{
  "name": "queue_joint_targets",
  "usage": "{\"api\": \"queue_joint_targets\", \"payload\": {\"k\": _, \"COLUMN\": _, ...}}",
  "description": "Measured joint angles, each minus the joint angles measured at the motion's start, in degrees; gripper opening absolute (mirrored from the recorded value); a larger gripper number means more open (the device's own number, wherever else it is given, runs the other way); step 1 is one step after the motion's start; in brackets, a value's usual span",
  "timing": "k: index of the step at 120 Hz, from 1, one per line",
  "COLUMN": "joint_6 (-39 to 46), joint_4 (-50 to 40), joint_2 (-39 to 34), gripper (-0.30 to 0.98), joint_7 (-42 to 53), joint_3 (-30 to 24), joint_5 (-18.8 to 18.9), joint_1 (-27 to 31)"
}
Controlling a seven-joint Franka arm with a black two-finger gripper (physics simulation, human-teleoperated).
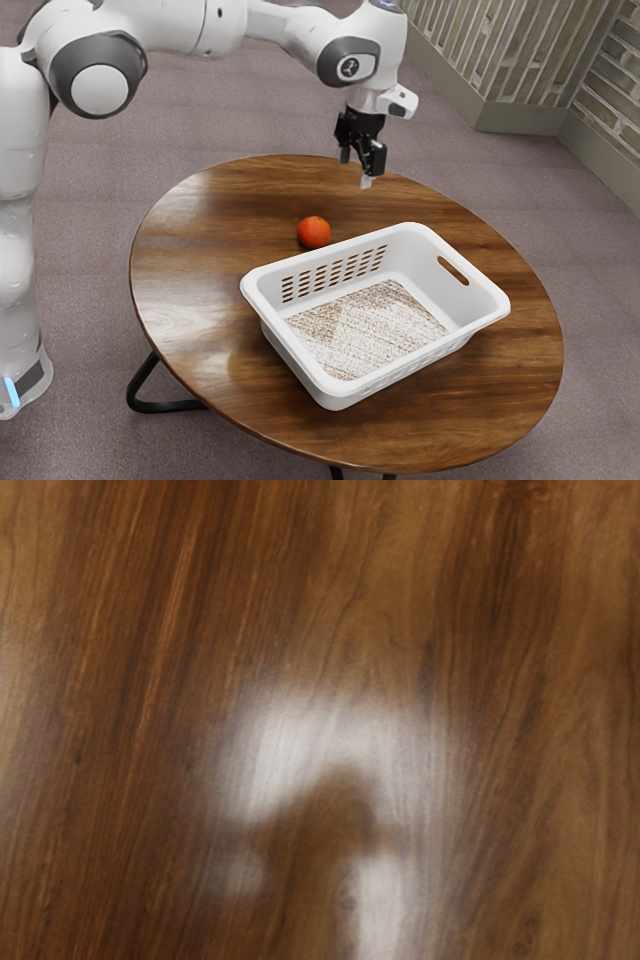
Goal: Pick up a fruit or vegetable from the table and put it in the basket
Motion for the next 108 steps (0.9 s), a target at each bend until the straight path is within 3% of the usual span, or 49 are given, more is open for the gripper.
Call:
{"api": "queue_joint_targets", "payload": {"k": 38, "joint_6": 0.5, "joint_4": -0.12, "joint_2": 4.98, "gripper": 0.69, "joint_7": 0.47, "joint_3": -0.2, "joint_5": -0.86, "joint_1": 0.05}}
{"api": "queue_joint_targets", "payload": {"k": 108, "joint_6": -2.41, "joint_4": -2.44, "joint_2": 7.34, "gripper": 0.69, "joint_7": 0.79, "joint_3": -0.95, "joint_5": -1.33, "joint_1": 0.05}}
